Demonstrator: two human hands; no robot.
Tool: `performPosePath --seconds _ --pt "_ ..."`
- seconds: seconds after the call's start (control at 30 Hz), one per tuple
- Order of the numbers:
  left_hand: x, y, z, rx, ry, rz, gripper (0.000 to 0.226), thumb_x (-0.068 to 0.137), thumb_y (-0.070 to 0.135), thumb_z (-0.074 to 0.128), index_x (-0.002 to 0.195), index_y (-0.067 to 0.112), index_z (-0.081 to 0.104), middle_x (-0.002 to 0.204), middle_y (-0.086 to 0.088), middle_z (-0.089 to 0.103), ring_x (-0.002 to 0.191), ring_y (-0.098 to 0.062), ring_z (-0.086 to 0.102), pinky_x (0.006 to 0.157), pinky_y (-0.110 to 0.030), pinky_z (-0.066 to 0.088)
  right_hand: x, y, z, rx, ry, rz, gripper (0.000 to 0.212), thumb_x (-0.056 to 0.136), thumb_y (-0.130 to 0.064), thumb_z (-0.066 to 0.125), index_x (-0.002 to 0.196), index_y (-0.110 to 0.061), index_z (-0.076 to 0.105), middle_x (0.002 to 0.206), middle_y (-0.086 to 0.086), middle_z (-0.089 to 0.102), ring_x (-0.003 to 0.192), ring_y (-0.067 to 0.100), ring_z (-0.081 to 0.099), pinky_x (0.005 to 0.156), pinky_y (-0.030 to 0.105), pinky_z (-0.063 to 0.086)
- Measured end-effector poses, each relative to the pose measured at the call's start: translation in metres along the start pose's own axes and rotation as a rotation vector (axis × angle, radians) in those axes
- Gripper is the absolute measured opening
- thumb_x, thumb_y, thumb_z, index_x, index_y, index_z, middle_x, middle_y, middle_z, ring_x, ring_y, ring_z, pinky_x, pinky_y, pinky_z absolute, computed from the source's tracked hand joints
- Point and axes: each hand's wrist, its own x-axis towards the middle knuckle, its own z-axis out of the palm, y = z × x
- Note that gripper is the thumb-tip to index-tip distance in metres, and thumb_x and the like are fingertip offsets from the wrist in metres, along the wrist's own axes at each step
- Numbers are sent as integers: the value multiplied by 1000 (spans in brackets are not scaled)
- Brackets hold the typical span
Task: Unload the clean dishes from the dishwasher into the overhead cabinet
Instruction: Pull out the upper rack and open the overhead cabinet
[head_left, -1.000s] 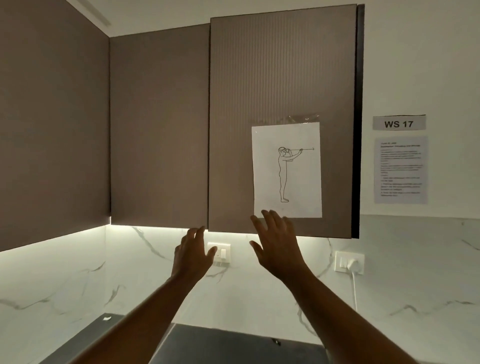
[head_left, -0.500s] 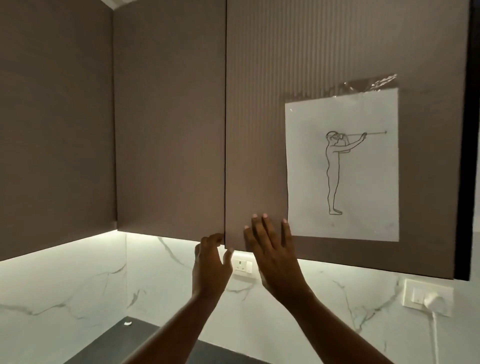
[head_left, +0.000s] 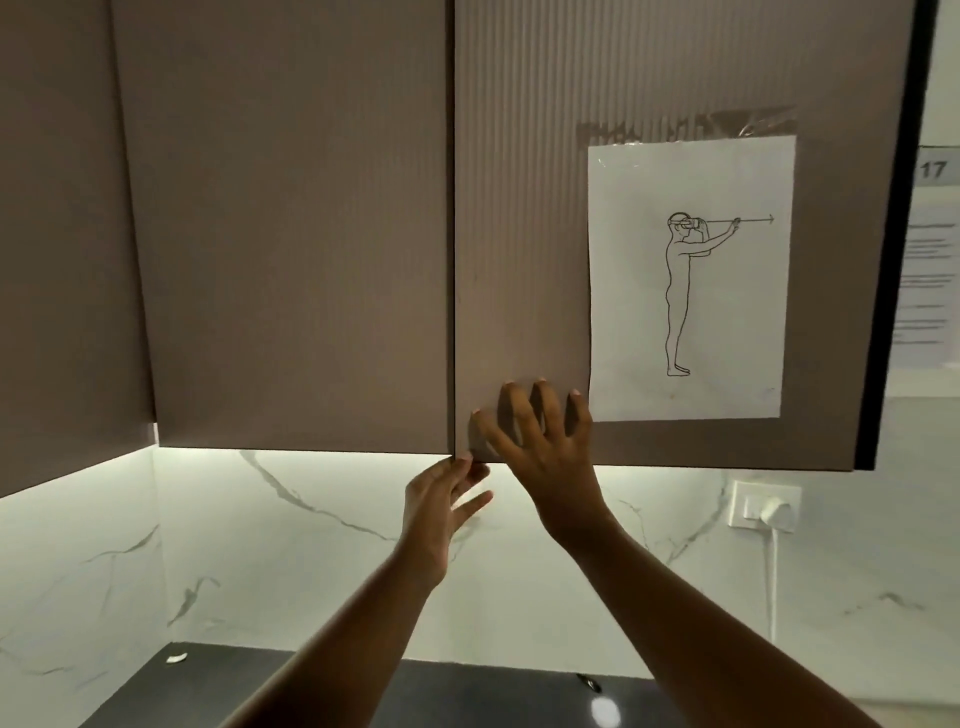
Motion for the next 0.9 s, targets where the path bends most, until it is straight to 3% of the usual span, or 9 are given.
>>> performPosePath --seconds 0.1,0.2,0.3,0.4,0.47,0.67,0.77,0.83,0.9 --pt "-10 6 6 -176 -44 -74 33 96 33 55 120 12 64 114 -8 72 108 -26 68 86 -40 57 -3 1 -8 -7 -51 20 78 78 -43 77 146 -29 42 148 17 46 134 44 45 103 63 40" --pt "-28 10 13 -187 -62 -85 44 91 47 58 124 18 62 115 -4 71 109 -22 67 83 -38 58 -4 -5 -24 9 -43 33 64 85 -40 64 146 -29 45 149 17 46 137 45 41 104 64 39" --pt "-45 18 20 -155 -5 -2 44 91 51 57 122 21 61 113 1 69 107 -15 65 86 -35 57 -14 -6 -44 92 -20 56 67 84 -34 70 146 -28 46 153 18 39 143 45 32 108 65 32" --pt "-59 39 28 -24 105 194 31 94 49 53 112 26 64 99 14 67 97 -8 61 80 -22 50 -21 -6 -66 161 -28 75 86 76 -27 83 149 -30 37 158 15 25 147 42 22 113 64 26" --pt "-71 51 32 41 120 264 26 97 42 51 108 23 65 91 17 65 89 -4 60 74 -14 45 -26 -5 -82 214 -24 79 84 79 -20 79 148 -30 34 157 15 23 148 41 21 114 63 25" --pt "-116 54 41 203 148 382 35 99 40 48 114 14 65 98 0 67 87 -11 57 75 -18 46 -47 1 -124 388 -85 159 85 82 0 73 150 -29 32 160 16 26 151 35 15 116 58 26" --pt "-146 63 51 233 192 365 27 99 40 47 110 20 62 96 9 65 88 -7 57 74 -14 44 -63 4 -153 502 -123 192 93 76 18 68 152 -23 33 162 12 22 152 30 16 118 49 31" --pt "-172 69 62 272 209 360 16 100 39 47 106 28 56 90 20 58 83 1 56 70 -9 40 -80 10 -175 606 -126 248 88 77 13 70 152 -19 36 160 10 26 149 27 24 116 34 34" --pt "-196 71 73 292 213 371 13 100 38 47 107 29 54 90 24 56 81 6 55 71 -7 39 -91 16 -198 701 -143 306 77 85 4 67 151 -19 36 160 6 27 148 22 29 113 17 28"
